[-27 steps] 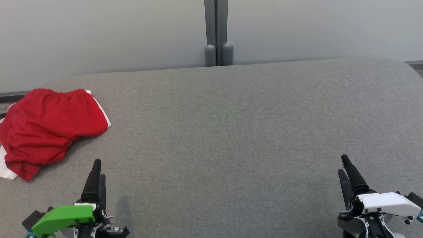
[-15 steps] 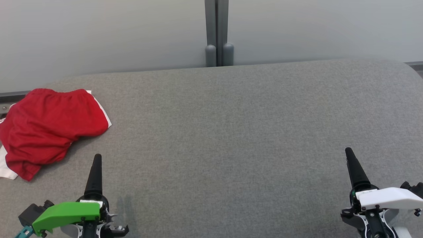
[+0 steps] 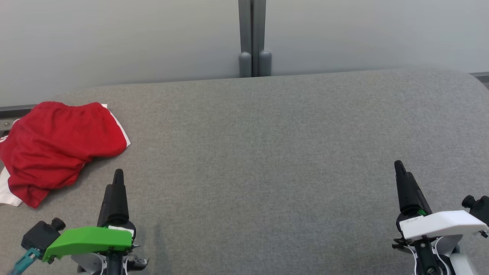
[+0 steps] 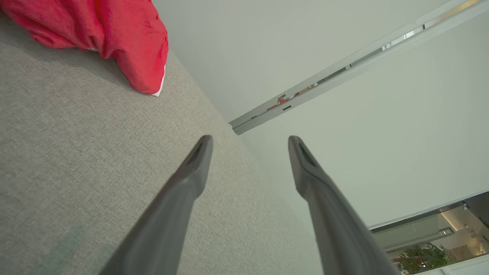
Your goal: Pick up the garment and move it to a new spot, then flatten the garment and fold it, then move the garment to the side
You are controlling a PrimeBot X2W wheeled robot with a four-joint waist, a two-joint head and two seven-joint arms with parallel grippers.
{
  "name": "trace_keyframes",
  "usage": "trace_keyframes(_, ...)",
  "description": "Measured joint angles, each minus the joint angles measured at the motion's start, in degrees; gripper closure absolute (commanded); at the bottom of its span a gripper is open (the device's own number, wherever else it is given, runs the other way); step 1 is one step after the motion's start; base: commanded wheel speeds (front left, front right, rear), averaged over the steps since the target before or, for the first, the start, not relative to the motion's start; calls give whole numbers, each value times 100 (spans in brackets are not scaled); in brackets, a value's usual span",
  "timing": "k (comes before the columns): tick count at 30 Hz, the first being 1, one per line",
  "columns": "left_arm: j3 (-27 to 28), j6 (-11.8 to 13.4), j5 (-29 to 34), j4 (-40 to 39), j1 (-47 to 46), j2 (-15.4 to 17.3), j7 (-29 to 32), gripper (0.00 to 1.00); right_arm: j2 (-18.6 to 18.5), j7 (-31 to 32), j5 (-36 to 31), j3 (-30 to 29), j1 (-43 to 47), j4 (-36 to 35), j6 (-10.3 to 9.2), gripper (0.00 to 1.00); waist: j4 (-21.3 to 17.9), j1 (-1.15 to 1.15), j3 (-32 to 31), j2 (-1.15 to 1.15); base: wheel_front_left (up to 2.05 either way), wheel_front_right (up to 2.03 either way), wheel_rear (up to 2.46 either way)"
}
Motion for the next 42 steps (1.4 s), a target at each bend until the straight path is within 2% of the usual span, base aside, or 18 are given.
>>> trace_keyframes(12,-93,7,1194,22,102,5,-218,0,-11,-219,-1226,152,96,-43,0,0,18,0,-15,0,0,0,0)
trace_keyframes(26,-199,7,2126,185,156,12,-434,0,-24,-454,-2362,254,124,125,0,0,40,0,-9,0,0,0,0)
trace_keyframes(42,-325,-7,2934,390,214,18,-677,0,-34,-687,-3364,366,143,231,0,0,60,0,7,0,0,0,0)
